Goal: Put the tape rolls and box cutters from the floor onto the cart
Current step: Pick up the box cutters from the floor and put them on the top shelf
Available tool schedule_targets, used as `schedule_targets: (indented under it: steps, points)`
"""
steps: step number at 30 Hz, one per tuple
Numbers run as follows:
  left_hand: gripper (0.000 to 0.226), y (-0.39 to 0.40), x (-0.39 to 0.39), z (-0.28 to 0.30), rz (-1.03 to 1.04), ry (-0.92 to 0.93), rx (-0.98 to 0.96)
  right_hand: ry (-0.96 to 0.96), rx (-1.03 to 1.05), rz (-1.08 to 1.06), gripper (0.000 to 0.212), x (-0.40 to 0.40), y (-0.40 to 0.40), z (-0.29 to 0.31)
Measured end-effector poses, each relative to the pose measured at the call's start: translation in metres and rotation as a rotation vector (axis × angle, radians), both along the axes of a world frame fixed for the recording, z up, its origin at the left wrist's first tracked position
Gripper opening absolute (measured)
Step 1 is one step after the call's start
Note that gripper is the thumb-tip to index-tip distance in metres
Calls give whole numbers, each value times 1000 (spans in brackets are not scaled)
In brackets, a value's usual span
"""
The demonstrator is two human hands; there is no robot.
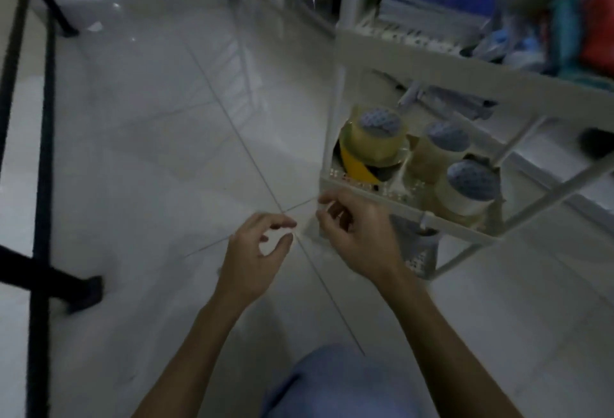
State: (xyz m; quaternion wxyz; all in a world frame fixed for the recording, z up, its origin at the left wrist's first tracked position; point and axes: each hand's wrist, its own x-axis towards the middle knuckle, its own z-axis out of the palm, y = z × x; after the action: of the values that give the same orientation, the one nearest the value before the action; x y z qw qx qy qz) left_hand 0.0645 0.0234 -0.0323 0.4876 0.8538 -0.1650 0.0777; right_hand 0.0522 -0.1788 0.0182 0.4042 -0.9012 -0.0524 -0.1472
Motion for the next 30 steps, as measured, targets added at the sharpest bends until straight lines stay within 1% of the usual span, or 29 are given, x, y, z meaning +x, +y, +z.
schedule_targets:
  steps: [3,6,7,8,10,14,17,21,24,27,30]
  points:
    - [30,26,-12,-61,60,100,78,145,-47,30,23,9,21,-60]
    - [48,48,-12,-102,113,148,164,278,-112,52,25,19,34,-105]
    - [47,55,-9,-114,141,171,201,318,-125,59,25,22,36,-117]
    - [42,61,-6,-124,170,196,241,358,-138,65,25,25,38,-127]
    - [29,72,4,-144,212,220,337,435,-164,74,26,33,42,-143]
    - [37,84,30,-173,172,247,481,527,-195,104,25,44,49,-159]
    - [42,87,41,-192,106,273,573,550,-195,111,25,51,52,-161]
    - [36,88,48,-205,85,286,685,540,-186,95,24,56,46,-162]
    - [31,86,52,-202,69,316,706,516,-170,79,23,55,39,-159]
    - [34,82,47,-190,52,350,643,503,-159,69,23,53,32,-151]
    - [33,76,38,-164,30,355,570,477,-143,45,20,47,23,-134]
